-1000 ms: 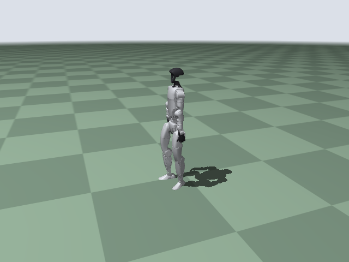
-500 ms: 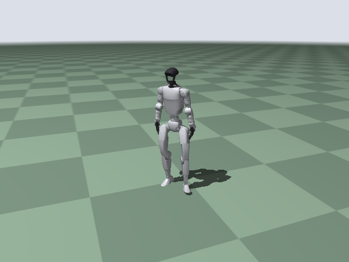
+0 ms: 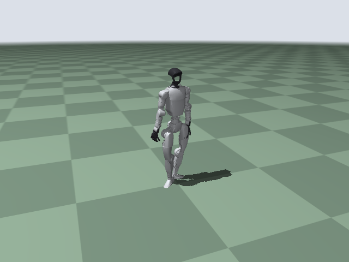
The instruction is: In place motions
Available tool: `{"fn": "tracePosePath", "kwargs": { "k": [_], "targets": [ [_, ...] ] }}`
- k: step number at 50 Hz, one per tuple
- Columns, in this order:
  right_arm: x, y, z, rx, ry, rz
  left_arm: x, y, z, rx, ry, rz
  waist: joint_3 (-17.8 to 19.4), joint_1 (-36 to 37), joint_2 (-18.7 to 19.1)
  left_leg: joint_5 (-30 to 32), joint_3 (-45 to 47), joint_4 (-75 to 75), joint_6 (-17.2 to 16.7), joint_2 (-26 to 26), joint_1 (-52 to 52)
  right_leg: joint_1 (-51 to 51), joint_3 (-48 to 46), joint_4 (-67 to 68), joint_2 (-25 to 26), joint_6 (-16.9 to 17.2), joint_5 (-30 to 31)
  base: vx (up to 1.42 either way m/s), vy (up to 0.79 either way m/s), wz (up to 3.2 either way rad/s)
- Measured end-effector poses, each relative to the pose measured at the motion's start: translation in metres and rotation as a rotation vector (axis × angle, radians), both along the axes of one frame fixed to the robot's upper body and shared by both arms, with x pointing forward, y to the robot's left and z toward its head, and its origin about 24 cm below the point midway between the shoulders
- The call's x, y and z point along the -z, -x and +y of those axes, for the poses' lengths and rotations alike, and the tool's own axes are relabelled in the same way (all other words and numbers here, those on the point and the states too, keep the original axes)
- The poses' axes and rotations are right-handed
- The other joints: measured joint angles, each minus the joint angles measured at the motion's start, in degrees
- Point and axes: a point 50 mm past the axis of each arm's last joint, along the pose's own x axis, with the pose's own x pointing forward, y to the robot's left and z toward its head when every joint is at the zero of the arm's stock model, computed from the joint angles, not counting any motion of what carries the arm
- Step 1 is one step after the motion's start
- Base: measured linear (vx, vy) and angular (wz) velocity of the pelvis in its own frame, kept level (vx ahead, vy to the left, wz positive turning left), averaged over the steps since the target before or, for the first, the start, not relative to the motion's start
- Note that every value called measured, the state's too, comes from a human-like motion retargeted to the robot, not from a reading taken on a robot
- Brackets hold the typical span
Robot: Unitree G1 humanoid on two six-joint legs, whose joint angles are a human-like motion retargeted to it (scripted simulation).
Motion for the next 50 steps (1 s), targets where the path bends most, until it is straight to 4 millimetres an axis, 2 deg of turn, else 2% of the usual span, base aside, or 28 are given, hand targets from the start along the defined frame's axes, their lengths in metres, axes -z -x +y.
{"fn": "tracePosePath", "kwargs": {
  "k": [2,5,8,11,13,15,17,19,22,25,28,32,36,38,40,42,43,46,50],
  "targets": [
    [-0.001,-0.001,-0.006,-0.013,0.016,-0.004,0.000,0.003,-0.005,-0.014,0.010,0.009,-0.39,1.92,0.72,-0.64,-10.81,-1.48,1.39,-1.17,-2.77,1.33,-3.06,0.23,0.46,0.04,0.62,0.14,0.34,0.85],
    [0.000,-0.011,-0.010,-0.026,0.032,-0.029,0.000,0.007,-0.009,-0.044,0.013,0.029,0.17,5.05,1.51,-1.58,-13.75,-2.78,3.37,-1.60,-3.79,2.31,-3.83,1.86,0.17,-0.62,1.65,0.04,0.35,0.36],
    [0.002,-0.026,-0.012,-0.030,0.021,-0.089,0.000,0.006,-0.008,-0.054,0.001,0.032,2.17,7.25,2.75,-3.83,-17.55,-3.31,3.16,-1.56,-3.36,4.13,-3.52,4.50,-0.12,-1.35,2.80,-0.01,0.32,0.57],
    [0.002,-0.030,-0.015,-0.035,0.025,-0.100,-0.001,0.012,-0.008,-0.034,0.011,0.071,2.36,6.64,5.82,-5.48,-22.40,-3.13,3.41,0.62,-4.11,5.58,-3.74,10.28,-1.41,-2.59,5.54,0.10,0.28,1.35],
    [0.002,-0.029,-0.015,-0.020,0.034,-0.107,-0.002,0.016,-0.008,-0.022,0.016,0.100,2.20,5.87,8.35,-6.23,-25.99,-2.30,3.44,3.23,-5.40,5.27,-1.42,17.22,-3.34,-5.00,7.38,0.10,0.31,1.57],
    [0.002,-0.030,-0.014,0.005,0.037,-0.119,-0.002,0.014,-0.006,-0.012,0.011,0.107,2.71,4.86,10.34,-6.86,-29.26,-1.64,3.47,5.25,-6.53,2.52,4.76,27.75,-7.09,-8.88,7.98,0.05,0.21,1.75],
    [0.003,-0.031,-0.011,0.029,0.030,-0.120,-0.003,0.009,-0.002,0.010,0.012,0.096,3.48,3.40,10.25,-7.18,-32.26,-1.78,4.06,4.57,-7.43,-2.68,15.33,37.72,-10.62,-12.31,8.01,0.06,0.19,1.85],
    [0.004,-0.032,-0.008,0.038,0.019,-0.118,-0.003,0.006,0.003,0.031,0.011,0.088,3.67,2.78,9.25,-7.27,-33.88,-2.11,4.55,3.26,-8.11,-7.76,25.05,41.75,-10.63,-11.89,7.88,0.05,0.13,1.51],
    [0.005,-0.034,0.000,0.038,-0.002,-0.120,-0.003,0.003,0.011,0.057,-0.012,0.082,4.07,1.40,7.94,-7.12,-37.24,-2.45,5.20,1.89,-9.33,-15.19,41.04,43.50,-5.64,-9.54,6.76,0.02,0.03,1.70],
    [0.007,-0.041,0.004,0.002,-0.020,-0.144,-0.004,0.002,0.016,0.063,-0.030,0.085,4.73,0.93,7.51,-7.08,-40.38,-2.19,5.24,1.94,-10.50,-18.48,47.46,41.48,-2.99,-9.19,3.77,0.05,-0.02,1.44],
    [0.008,-0.050,0.003,-0.068,-0.026,-0.176,-0.004,0.003,0.016,0.061,-0.024,0.092,5.46,0.59,6.84,-7.07,-42.72,-2.04,5.25,1.44,-11.19,-19.86,48.17,35.24,-3.14,-8.99,1.68,0.08,-0.04,1.28],
    [0.008,-0.058,0.000,-0.137,-0.021,-0.203,-0.004,0.007,0.012,0.056,-0.013,0.106,6.94,0.10,4.99,-6.91,-46.76,-2.14,5.68,-0.91,-10.88,-20.40,54.25,21.48,-0.84,-5.97,-0.05,0.08,-0.07,1.26],
    [0.008,-0.059,0.000,-0.137,-0.019,-0.199,-0.004,0.012,0.007,0.061,0.000,0.122,8.81,-0.44,2.74,-7.01,-52.04,-1.93,5.93,-3.63,-9.35,-19.33,66.17,9.31,2.17,-2.38,1.00,0.12,-0.11,1.31],
    [0.008,-0.056,0.001,-0.122,-0.022,-0.184,-0.004,0.016,0.007,0.066,0.001,0.134,9.29,-0.83,1.78,-7.07,-55.13,-1.69,5.80,-4.59,-8.62,-18.09,68.54,5.27,3.09,-3.13,4.93,0.13,-0.18,1.35],
    [0.007,-0.049,0.002,-0.106,-0.028,-0.156,-0.005,0.021,0.008,0.071,-0.001,0.153,8.65,0.07,0.42,-7.12,-57.07,-1.56,5.83,-5.74,-8.23,-16.31,66.59,4.81,1.90,-2.14,2.94,0.20,-0.16,1.08],
    [0.006,-0.041,0.003,-0.080,-0.033,-0.119,-0.006,0.026,0.008,0.089,0.004,0.175,7.77,2.02,-0.15,-6.92,-59.10,-1.64,6.26,-6.31,-8.16,-15.35,64.46,4.39,2.52,-3.45,3.13,0.21,-0.20,0.79],
    [0.006,-0.038,0.003,-0.068,-0.035,-0.106,-0.006,0.027,0.007,0.095,0.007,0.182,7.35,3.86,-0.07,-6.86,-59.32,-1.55,6.33,-5.98,-8.35,-14.92,64.37,4.20,2.40,-3.04,3.04,0.13,-0.24,0.51],
    [0.006,-0.041,0.002,-0.075,-0.032,-0.113,-0.006,0.028,0.004,0.081,-0.002,0.179,7.09,5.49,0.38,-6.55,-62.03,-0.87,6.30,-4.98,-9.21,-13.35,61.90,2.79,2.39,-2.95,3.12,0.06,-0.21,0.69],
    [0.006,-0.047,-0.002,-0.132,-0.020,-0.131,-0.005,0.030,0.003,0.069,0.010,0.166,5.79,3.23,1.08,-6.35,-66.95,-0.03,5.82,-4.39,-11.03,-10.61,57.12,-0.66,3.57,-3.83,3.47,0.12,-0.22,0.97]
  ]
}}
